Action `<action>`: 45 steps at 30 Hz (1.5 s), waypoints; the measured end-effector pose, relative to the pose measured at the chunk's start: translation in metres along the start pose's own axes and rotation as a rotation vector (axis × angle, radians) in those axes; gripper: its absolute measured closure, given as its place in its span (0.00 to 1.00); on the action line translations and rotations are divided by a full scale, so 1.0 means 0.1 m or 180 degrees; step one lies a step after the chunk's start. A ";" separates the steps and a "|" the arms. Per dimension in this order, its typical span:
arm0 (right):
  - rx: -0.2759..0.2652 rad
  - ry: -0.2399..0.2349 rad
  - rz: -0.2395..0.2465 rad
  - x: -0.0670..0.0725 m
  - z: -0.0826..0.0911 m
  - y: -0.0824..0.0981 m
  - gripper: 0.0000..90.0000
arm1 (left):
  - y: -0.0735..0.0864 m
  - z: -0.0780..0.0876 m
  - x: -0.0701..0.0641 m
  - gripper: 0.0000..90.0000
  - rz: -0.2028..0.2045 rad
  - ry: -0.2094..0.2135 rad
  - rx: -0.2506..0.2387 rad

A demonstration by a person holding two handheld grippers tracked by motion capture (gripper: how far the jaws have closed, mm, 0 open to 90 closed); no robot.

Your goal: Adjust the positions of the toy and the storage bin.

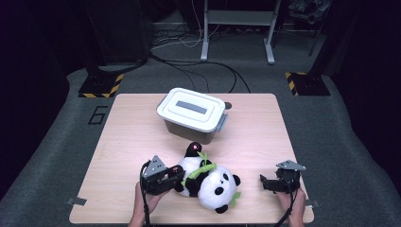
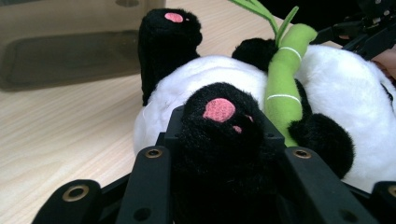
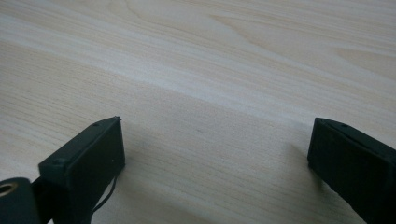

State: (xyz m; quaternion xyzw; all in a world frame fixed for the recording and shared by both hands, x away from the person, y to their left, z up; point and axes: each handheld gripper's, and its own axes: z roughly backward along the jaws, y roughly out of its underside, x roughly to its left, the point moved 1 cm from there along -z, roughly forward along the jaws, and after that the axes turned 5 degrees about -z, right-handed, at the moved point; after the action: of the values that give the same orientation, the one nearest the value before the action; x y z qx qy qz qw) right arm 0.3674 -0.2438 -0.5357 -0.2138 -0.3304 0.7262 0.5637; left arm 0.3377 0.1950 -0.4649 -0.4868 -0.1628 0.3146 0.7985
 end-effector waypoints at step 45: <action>-0.0004 0.0020 -0.0029 0.00 0.00 0.00 0.04 | 0.32 0.83 1.12 0.75 0.0400 -0.0800 0.0001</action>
State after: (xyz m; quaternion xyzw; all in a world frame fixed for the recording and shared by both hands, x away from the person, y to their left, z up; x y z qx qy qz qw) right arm 0.3676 -0.2438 -0.5355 -0.2149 -0.3301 0.7227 0.5679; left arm 0.3638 0.3358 -0.4594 -0.4527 -0.2306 0.4225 0.7506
